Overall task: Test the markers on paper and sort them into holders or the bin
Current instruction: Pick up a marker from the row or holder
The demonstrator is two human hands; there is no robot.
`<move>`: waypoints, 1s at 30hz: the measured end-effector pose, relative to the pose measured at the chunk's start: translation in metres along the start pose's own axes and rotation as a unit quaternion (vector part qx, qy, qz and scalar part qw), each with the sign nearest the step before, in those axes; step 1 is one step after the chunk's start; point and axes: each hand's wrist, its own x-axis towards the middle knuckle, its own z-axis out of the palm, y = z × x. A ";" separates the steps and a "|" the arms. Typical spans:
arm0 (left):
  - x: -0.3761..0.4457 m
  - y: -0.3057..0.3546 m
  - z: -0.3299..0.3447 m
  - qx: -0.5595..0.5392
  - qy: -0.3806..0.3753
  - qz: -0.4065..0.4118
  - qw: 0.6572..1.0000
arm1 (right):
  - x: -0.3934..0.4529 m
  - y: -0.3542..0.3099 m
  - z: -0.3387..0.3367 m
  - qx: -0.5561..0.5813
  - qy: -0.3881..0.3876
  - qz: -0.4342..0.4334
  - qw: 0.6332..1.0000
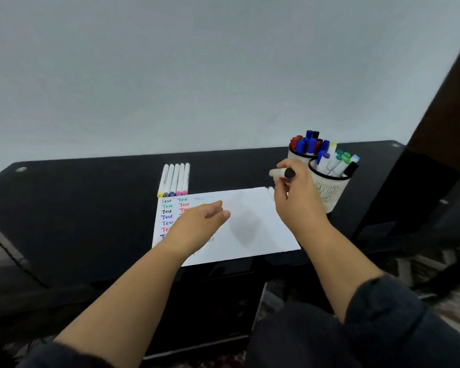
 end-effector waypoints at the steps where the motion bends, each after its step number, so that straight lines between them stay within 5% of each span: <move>1: 0.008 0.003 0.008 0.022 -0.015 -0.004 1.000 | 0.003 0.006 -0.009 0.016 0.004 0.033 0.999; 15: 0.104 -0.005 0.089 0.335 -0.075 0.046 0.938 | 0.040 0.080 -0.065 0.026 0.066 0.092 0.993; 30: 0.108 -0.019 0.098 0.333 -0.044 0.069 0.939 | 0.082 0.100 -0.050 -0.197 -0.067 0.220 0.953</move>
